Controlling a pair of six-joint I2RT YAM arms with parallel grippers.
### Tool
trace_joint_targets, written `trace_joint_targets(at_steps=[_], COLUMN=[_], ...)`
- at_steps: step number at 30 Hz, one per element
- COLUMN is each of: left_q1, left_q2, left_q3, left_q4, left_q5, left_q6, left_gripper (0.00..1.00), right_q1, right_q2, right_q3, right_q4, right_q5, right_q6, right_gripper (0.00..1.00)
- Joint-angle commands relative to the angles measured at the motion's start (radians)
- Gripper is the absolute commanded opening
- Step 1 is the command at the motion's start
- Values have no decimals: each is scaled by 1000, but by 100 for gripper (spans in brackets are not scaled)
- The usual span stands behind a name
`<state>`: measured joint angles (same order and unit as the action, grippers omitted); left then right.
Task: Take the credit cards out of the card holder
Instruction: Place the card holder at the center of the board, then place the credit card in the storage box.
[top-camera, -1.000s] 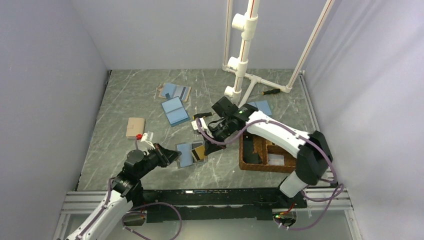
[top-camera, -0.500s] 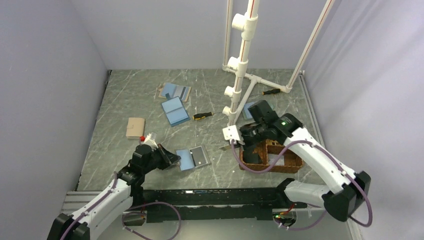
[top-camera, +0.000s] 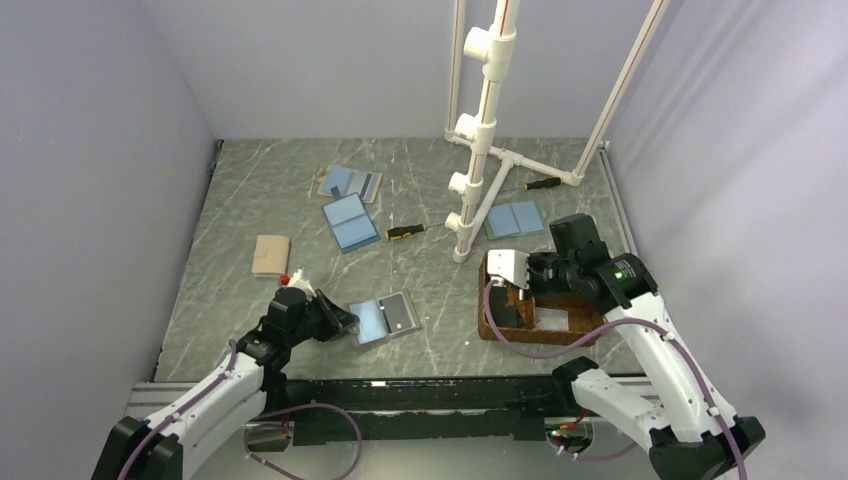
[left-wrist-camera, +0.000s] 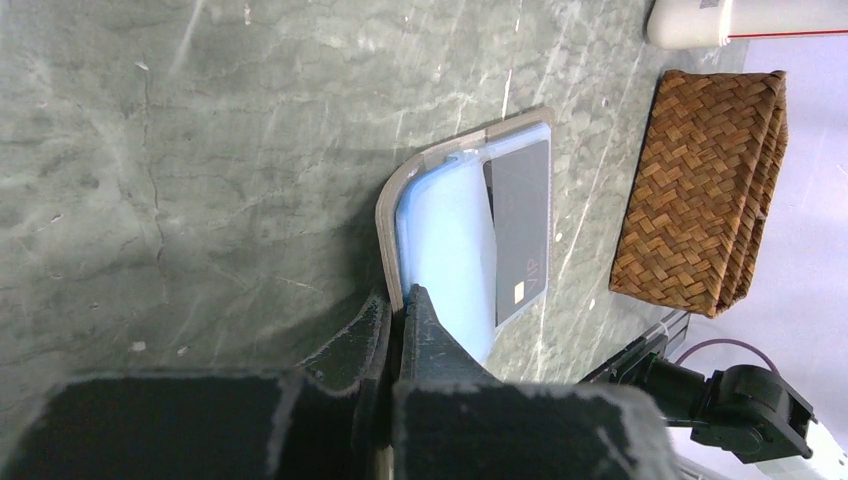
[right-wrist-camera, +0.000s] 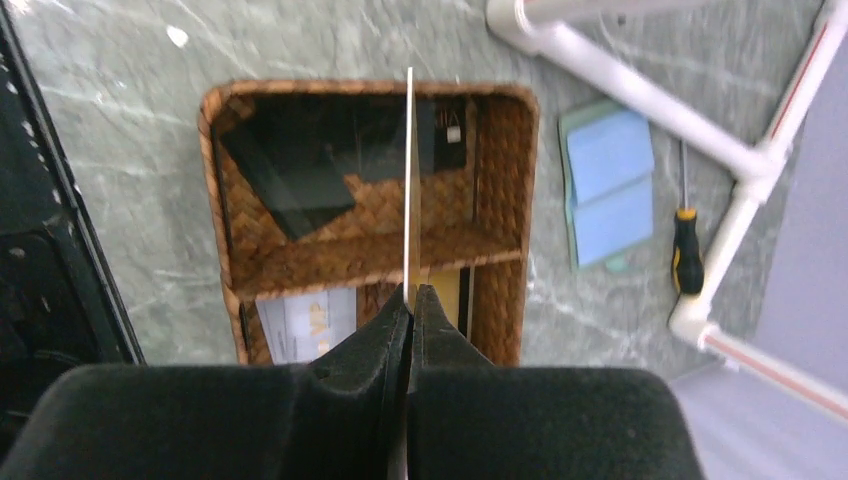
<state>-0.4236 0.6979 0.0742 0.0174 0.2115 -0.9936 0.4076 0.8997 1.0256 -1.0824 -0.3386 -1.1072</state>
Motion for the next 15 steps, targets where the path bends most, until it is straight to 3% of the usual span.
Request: trace_joint_targets(at_steps=[1, 6, 15], left_q1=[6, 6, 6], left_q2=[-8, -42, -126], left_q3=[39, 55, 133], left_q4=[-67, -115, -320], left_q5=[-19, -20, -39], left_q6=[-5, 3, -17], left_gripper=[0, 11, 61], right_q1=[-38, -71, -126], right_q2=[-51, -82, -97], right_q3=[-17, -29, -70], right_q4=[-59, -96, -60], right_q5=[149, 232, 280], right_q6=[3, 2, 30], right_gripper=[0, 0, 0])
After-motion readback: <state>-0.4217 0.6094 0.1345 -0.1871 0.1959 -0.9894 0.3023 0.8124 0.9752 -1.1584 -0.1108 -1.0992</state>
